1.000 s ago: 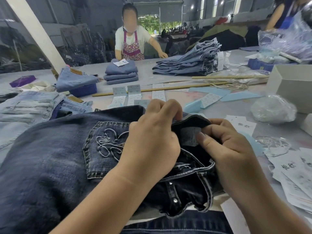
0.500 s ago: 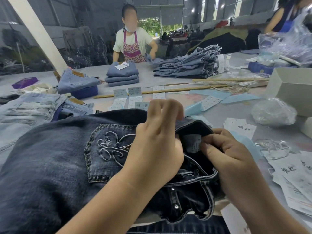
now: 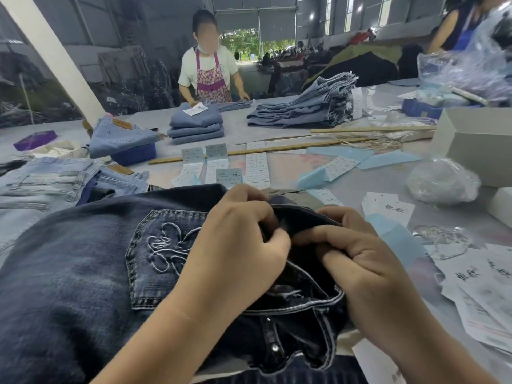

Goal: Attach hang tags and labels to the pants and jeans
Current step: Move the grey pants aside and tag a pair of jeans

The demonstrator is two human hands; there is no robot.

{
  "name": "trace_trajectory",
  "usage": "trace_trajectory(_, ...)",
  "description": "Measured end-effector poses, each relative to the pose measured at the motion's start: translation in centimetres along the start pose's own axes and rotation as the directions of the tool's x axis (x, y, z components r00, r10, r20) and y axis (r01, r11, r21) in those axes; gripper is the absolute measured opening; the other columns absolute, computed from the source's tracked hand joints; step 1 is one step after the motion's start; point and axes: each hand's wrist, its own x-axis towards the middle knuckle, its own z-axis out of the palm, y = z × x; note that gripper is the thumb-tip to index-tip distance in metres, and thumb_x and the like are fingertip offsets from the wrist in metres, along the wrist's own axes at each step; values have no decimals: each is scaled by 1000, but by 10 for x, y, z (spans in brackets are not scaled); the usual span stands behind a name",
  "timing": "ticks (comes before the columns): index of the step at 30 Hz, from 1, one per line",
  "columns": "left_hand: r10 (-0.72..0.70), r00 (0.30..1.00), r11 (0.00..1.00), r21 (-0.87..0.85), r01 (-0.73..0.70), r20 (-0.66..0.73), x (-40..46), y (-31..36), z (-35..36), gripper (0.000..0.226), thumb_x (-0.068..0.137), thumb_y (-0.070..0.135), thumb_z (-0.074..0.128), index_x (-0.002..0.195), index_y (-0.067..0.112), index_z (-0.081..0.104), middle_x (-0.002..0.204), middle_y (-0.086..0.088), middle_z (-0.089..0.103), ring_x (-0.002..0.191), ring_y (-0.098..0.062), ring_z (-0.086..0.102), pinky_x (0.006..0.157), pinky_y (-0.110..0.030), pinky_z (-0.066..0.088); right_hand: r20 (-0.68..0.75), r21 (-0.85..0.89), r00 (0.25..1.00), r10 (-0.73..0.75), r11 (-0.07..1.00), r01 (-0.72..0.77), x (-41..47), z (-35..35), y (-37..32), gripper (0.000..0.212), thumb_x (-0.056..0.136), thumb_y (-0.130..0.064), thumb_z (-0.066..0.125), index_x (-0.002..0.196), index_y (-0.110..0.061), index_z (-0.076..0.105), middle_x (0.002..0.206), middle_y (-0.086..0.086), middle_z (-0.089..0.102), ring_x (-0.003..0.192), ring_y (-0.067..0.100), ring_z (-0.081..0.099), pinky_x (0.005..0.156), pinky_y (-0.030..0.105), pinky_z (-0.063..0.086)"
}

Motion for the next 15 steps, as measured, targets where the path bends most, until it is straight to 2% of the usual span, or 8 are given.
trace_trajectory(3, -122, 989, 969, -206, 137, 82, 4, -10, -10, 24, 79, 22, 71, 57, 17, 65, 101, 20, 61, 88, 5, 58, 73, -7, 38, -71, 37, 997, -28, 999, 30, -2, 1, 1, 36, 77, -16, 46, 86, -39, 73, 107, -20, 59, 114, 6, 54, 96, 31, 44)
trace_trajectory(6, -202, 955, 844, -457, 281, 215, 8, -22, -20, 20, 70, 30, 69, 62, 12, 69, 106, 17, 64, 97, 3, 63, 90, -26, 43, -109, 7, 990, -94, 995, 96, -4, 4, -3, 33, 81, -15, 47, 88, -33, 74, 105, -19, 61, 109, 6, 58, 89, 23, 46)
trace_trajectory(8, -214, 940, 749, -574, 332, 264, 8, -26, -22, 15, 67, 27, 68, 62, 14, 72, 105, 14, 66, 103, 0, 63, 97, -30, 42, -118, -74, 983, -142, 988, 134, -6, 6, -7, 32, 83, -15, 48, 95, -31, 73, 105, -18, 62, 108, 7, 59, 89, 25, 46)
trace_trajectory(10, -203, 935, 704, -620, 346, 291, 7, -28, -23, 12, 68, 25, 68, 63, 17, 74, 106, 13, 66, 106, -1, 62, 100, -32, 42, -89, -126, 985, -145, 983, 133, -6, 9, -12, 32, 83, -19, 49, 103, -31, 71, 108, -19, 60, 106, 7, 59, 89, 26, 47)
trace_trajectory(12, -186, 934, 696, -630, 344, 305, 6, -29, -22, 14, 71, 26, 68, 69, 15, 77, 106, 14, 65, 106, -4, 63, 99, -33, 45, -25, -178, 995, -102, 979, 96, -6, 11, -19, 28, 82, -32, 52, 105, -34, 69, 108, -20, 57, 100, 2, 58, 82, 20, 48)
trace_trajectory(15, -192, 940, 740, -588, 326, 280, 6, -30, -19, 20, 73, 29, 67, 77, 12, 77, 108, 11, 64, 105, -9, 64, 99, -38, 48, 9, -272, 998, -59, 961, 59, 0, 11, -27, 24, 80, -51, 60, 92, -33, 70, 98, -19, 57, 89, -2, 57, 73, 12, 45)
